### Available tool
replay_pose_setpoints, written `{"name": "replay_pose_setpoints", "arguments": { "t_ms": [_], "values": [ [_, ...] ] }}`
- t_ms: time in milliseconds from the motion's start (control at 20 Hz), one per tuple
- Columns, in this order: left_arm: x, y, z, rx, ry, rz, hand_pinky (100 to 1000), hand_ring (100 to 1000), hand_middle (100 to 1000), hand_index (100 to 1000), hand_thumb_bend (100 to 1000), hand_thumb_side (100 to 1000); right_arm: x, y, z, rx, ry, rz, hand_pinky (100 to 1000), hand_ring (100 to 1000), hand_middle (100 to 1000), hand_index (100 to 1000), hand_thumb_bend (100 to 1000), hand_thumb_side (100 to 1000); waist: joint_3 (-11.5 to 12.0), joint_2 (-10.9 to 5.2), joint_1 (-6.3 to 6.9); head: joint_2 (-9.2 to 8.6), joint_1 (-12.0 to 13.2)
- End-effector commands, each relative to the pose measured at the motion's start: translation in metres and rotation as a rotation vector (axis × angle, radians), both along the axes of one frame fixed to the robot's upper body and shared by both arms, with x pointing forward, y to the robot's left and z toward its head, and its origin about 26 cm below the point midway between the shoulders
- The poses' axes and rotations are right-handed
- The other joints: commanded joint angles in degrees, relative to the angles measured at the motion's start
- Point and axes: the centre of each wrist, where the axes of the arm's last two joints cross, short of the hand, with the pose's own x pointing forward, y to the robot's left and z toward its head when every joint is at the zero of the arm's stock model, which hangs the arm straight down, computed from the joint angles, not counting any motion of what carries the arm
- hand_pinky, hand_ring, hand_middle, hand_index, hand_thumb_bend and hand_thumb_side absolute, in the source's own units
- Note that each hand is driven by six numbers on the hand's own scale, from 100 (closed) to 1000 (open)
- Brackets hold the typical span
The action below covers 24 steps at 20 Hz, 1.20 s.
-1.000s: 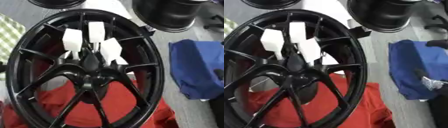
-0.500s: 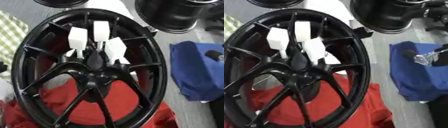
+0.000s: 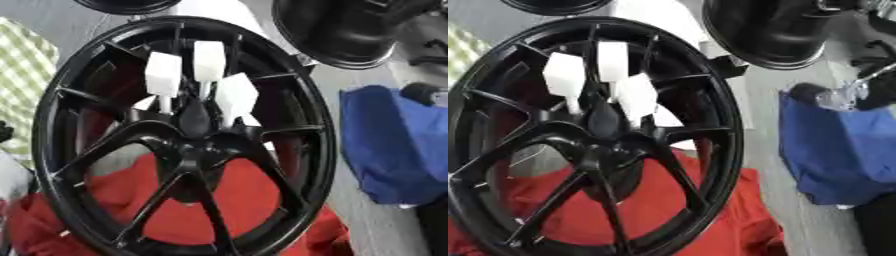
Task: Pull the pin out of the wheel hub.
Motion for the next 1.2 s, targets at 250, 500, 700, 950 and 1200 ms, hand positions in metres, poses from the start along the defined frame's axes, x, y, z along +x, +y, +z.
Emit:
{"name": "replay_pose_setpoints", "arguments": {
  "t_ms": [250, 500, 700, 950, 1200],
  "values": [
    [0.0, 0.003, 0.006, 0.031, -0.003, 0.002, 669, 549, 486, 729, 100, 916, 0.005, 0.03, 0.005, -0.125, 0.087, 0.044, 906, 884, 760, 807, 352, 162, -0.1, -2.17, 0.27, 1.64, -2.1],
    [0.0, 0.001, 0.004, 0.028, 0.005, -0.004, 670, 549, 486, 729, 100, 918, 0.009, 0.049, 0.003, -0.162, 0.107, 0.083, 898, 878, 762, 833, 382, 216, 0.1, -2.38, 0.46, 1.76, -3.1],
    [0.0, -0.001, 0.003, 0.022, 0.007, -0.012, 670, 550, 487, 729, 100, 919, 0.014, 0.064, -0.006, -0.165, 0.127, 0.137, 885, 883, 770, 857, 391, 269, 0.3, -2.49, 0.63, 0.72, -3.4],
    [0.001, -0.006, 0.002, 0.011, 0.01, -0.024, 671, 550, 487, 729, 100, 923, 0.016, 0.072, -0.009, -0.174, 0.121, 0.158, 882, 880, 775, 862, 410, 265, 0.7, -2.76, 0.74, 1.31, -3.5],
    [0.004, -0.015, 0.005, -0.001, 0.001, -0.049, 672, 551, 488, 729, 103, 926, 0.016, 0.076, -0.009, -0.13, 0.112, 0.134, 860, 865, 764, 854, 361, 247, 2.1, -2.43, 0.77, 0.9, -4.6]
  ]
}}
